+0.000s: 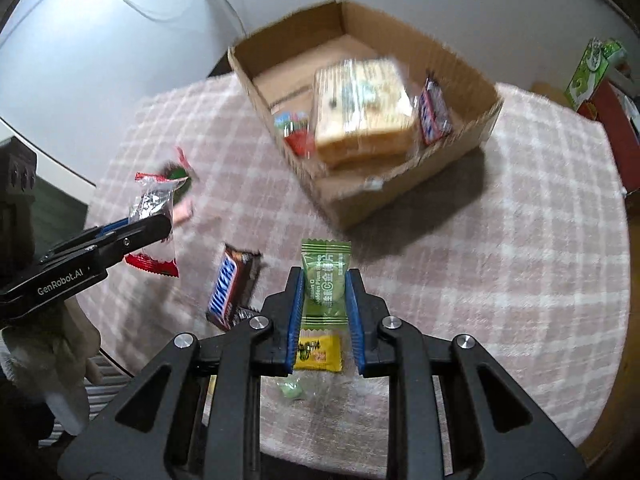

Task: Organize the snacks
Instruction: 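Carry the dried-fruit bag and green candy over the box with both tools, then open both tools to drop the bag and candy into the box, then move the left tool to the Snickers bar while the right tool approaches the yellow packet, then close the left tool on the Snickers bar while the right tool grasps the yellow packet, then carry the Snickers bar and yellow packet over the box with both tools, then open both tools to drop the Snickers bar and yellow packet into the box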

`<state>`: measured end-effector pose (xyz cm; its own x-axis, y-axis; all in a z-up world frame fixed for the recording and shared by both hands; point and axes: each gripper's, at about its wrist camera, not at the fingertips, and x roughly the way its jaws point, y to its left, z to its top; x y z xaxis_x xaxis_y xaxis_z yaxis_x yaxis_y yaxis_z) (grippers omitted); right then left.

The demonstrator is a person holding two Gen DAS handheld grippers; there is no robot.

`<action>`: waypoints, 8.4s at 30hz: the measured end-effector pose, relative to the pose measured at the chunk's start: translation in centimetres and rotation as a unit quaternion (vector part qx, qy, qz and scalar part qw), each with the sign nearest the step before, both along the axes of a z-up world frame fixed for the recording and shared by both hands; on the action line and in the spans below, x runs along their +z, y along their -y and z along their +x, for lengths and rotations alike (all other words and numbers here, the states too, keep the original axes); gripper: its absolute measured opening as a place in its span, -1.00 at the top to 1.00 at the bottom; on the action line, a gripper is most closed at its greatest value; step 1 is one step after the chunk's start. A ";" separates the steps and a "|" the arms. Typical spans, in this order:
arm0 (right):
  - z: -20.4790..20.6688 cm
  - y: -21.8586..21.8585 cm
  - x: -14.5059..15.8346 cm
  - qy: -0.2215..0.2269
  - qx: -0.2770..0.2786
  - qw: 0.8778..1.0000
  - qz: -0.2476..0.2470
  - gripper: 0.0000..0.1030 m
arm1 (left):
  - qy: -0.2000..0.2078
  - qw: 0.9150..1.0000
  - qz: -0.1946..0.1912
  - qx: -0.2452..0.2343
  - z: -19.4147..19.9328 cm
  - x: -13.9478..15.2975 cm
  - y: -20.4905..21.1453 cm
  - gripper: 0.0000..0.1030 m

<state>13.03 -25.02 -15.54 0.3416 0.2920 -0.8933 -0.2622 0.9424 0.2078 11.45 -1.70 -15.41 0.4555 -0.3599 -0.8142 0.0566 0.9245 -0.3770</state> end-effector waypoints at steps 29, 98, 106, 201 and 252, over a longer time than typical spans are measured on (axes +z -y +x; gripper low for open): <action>11.7 -0.5 4.2 0.065 -0.012 0.998 -0.018 0.58 | 0.068 0.997 0.031 -0.021 13.0 3.9 3.7 0.38; -5.6 0.2 -2.7 -0.052 0.011 0.999 -0.005 -0.07 | -0.038 0.999 -0.013 -0.034 -2.3 -1.6 2.5 0.07; -6.0 -0.2 -5.0 -0.099 0.003 0.994 0.040 0.06 | -0.053 0.997 -0.013 -0.052 -2.6 -3.2 3.8 0.10; -0.6 -0.9 -3.6 -0.027 0.018 0.999 -0.014 0.79 | -0.012 0.996 0.047 -0.073 -0.4 -2.6 4.8 0.48; 15.7 1.3 0.2 0.028 -0.021 0.998 -0.054 0.51 | 0.018 0.996 0.056 -0.060 17.1 1.0 6.7 0.28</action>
